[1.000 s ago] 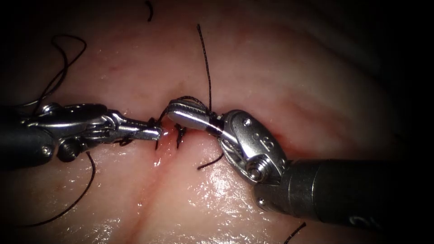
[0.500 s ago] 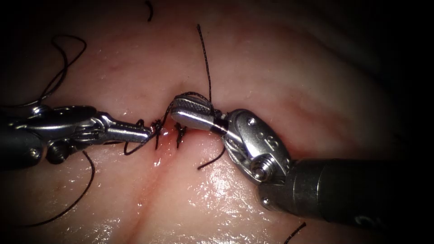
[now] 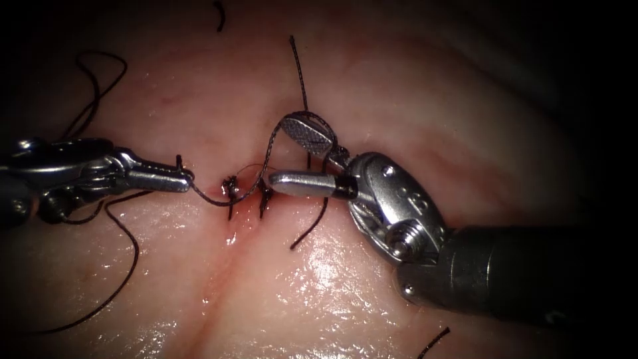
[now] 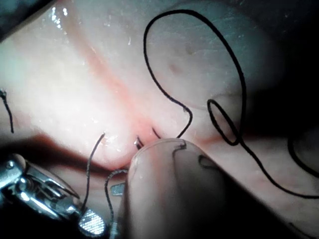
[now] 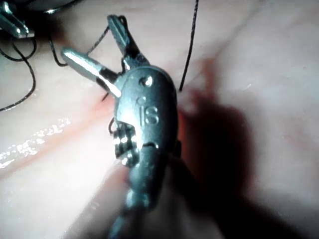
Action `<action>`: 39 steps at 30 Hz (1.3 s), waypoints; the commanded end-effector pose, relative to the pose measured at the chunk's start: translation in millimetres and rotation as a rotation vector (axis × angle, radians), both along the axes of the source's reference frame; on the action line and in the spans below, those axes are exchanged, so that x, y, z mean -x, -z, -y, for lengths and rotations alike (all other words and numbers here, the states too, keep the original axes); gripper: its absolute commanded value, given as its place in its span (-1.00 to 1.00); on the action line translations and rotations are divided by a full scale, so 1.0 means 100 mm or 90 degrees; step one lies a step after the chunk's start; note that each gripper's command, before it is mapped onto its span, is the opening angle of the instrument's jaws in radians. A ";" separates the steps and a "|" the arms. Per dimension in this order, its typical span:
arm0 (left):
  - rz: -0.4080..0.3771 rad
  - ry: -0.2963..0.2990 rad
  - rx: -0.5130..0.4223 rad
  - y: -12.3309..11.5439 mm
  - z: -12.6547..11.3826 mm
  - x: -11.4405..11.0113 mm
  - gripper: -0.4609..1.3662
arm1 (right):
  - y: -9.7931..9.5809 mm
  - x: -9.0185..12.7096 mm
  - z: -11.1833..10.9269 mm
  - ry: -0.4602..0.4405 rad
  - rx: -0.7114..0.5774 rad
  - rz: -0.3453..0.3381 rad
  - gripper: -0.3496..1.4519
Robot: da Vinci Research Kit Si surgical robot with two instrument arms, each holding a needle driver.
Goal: Wound Closure
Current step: Wrap the suture two times counter-clockwise around the right hand
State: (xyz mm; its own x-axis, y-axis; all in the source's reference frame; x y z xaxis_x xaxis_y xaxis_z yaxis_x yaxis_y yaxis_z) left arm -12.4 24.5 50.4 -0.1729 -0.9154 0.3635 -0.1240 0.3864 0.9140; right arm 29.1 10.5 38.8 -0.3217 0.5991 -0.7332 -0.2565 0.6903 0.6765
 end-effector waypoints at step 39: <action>-0.006 0.024 0.049 0.086 -0.022 -0.045 -0.88 | -0.009 0.037 -0.009 0.052 0.043 0.172 0.91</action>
